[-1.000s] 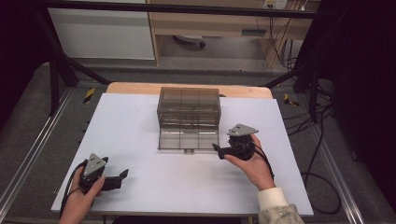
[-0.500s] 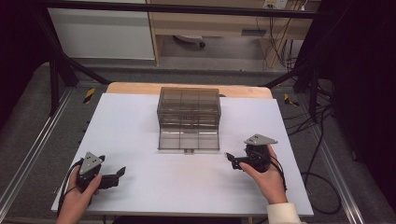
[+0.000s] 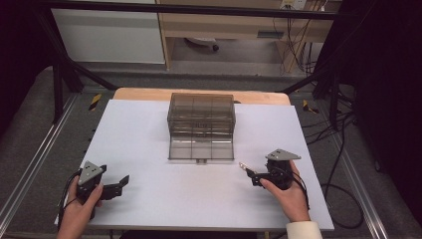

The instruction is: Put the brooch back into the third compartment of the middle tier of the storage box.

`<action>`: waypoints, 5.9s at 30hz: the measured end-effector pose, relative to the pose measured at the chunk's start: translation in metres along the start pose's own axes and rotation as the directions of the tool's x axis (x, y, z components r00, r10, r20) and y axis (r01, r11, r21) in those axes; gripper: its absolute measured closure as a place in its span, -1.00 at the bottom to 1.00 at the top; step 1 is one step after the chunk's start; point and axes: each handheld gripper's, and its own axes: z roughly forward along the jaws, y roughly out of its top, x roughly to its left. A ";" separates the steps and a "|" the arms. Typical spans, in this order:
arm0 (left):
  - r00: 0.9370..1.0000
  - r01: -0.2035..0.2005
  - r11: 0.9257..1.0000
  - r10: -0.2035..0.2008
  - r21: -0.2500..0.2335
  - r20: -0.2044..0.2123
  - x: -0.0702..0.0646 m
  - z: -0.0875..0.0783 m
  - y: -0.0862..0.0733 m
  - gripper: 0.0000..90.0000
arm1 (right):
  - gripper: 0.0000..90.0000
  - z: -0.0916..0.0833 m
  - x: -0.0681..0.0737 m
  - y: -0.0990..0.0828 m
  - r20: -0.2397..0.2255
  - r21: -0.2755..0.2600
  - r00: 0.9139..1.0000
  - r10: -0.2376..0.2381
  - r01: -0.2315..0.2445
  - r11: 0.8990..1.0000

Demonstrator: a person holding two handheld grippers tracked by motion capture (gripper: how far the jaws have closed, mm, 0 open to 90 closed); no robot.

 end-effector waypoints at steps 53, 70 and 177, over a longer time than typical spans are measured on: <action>0.999 0.022 1.000 -0.022 -0.004 -0.024 0.005 -0.002 -0.002 -0.85 | -0.59 0.009 -0.001 0.000 -0.024 0.014 1.000 0.010 -0.010 1.000; 0.999 0.026 1.000 -0.026 -0.009 -0.023 0.006 -0.003 -0.003 -0.84 | -0.39 0.012 0.003 -0.003 -0.035 0.063 0.999 -0.014 0.016 0.998; 1.000 -0.016 1.000 0.016 0.023 0.002 -0.004 0.002 -0.004 -0.83 | 0.78 0.004 -0.012 0.065 -0.039 -0.135 0.995 -0.095 0.088 0.987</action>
